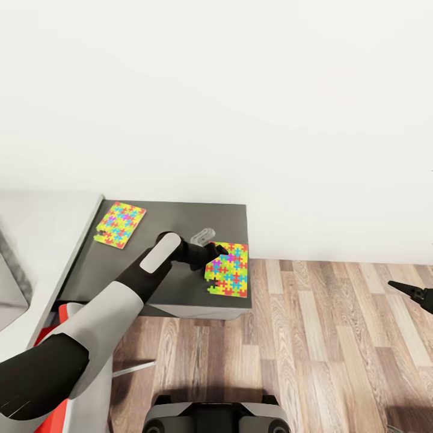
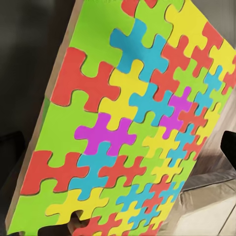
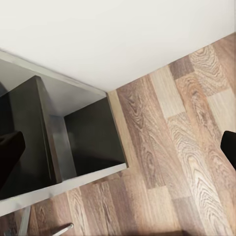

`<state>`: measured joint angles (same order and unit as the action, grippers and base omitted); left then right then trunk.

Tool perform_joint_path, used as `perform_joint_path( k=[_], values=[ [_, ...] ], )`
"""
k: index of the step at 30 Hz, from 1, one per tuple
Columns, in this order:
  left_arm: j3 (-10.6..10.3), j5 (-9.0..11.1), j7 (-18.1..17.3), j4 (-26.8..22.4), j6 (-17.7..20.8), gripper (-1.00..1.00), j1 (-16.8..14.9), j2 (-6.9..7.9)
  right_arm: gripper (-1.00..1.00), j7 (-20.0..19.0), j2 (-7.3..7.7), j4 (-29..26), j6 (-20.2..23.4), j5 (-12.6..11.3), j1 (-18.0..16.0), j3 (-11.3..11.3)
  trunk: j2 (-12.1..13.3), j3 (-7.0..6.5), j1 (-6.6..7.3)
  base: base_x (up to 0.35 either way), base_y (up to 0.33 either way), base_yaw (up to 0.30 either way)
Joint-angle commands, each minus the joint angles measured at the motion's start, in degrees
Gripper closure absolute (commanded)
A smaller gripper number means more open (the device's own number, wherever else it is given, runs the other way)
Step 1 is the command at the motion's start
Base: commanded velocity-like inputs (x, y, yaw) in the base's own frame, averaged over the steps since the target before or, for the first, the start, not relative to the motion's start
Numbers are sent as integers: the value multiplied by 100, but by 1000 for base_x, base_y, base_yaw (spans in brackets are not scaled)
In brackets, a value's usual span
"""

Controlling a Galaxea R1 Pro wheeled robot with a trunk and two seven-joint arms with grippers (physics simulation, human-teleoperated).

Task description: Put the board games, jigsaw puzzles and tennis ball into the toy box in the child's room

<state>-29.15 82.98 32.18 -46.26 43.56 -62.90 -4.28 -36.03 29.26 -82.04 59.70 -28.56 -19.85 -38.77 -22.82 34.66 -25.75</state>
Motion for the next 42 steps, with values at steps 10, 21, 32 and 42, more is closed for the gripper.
perform_joint_path(
  k=[10,21,32,42],
  values=[
    [-16,61,55,-6,-5,-100,-3,-2,-100,-44,0,-1,30,35,-7,-8,-9,8,-3,0,0,-22],
    [-25,54,59,-6,-5,-100,25,-5,-100,-44,0,0,30,35,-8,-8,-9,8,-3,-35,-50,-3],
    [-13,54,54,-9,-5,-100,62,-9,-100,-51,0,0,30,34,-9,-8,-9,8,-3,-24,-34,0],
    [-18,53,55,-8,-8,-100,67,-11,-100,-53,-2,1,30,33,-7,-8,-9,8,-3,-3,-4,0]
  ],
)
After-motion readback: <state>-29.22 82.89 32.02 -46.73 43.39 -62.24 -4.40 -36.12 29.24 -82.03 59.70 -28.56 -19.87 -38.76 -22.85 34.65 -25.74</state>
